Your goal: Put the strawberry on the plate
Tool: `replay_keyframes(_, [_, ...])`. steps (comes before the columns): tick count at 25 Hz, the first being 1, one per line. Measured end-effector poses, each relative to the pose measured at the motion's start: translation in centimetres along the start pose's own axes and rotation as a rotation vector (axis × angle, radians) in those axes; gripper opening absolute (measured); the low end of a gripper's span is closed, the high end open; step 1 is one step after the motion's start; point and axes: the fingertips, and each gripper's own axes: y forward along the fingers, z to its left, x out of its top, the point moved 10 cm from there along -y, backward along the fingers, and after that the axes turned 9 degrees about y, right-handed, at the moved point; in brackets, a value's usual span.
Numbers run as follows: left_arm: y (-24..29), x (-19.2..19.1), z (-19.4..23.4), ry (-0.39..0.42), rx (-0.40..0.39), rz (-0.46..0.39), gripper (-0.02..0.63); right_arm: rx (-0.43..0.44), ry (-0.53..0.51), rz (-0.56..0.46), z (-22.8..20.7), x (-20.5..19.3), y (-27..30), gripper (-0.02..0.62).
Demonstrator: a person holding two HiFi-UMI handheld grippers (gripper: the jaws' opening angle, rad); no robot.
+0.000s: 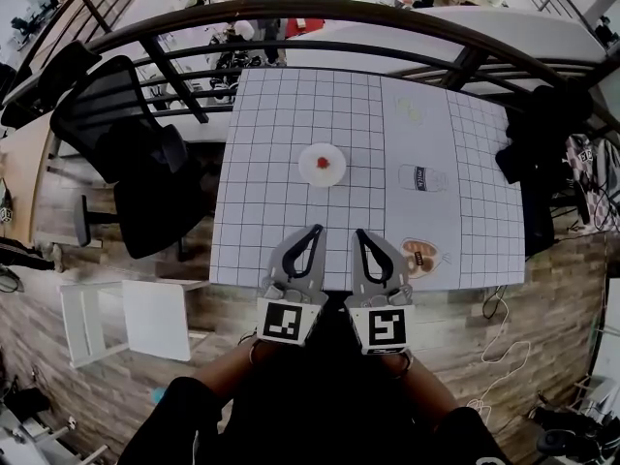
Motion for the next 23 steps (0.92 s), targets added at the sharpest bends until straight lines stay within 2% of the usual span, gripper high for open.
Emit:
replay_keyframes(12, [-0.3,-0.2,0.4,0.003,-0.005,-0.005,0.009,-0.009,0.019,0.011,0.6,-0.5,0.1,-0.002])
replay_keyframes(23, [-1.3,-0.8,2.1,-0.010,0.060,0.016,0.011,0.030,0.055,0.016,2.0,-0.7,2.0,-0.002])
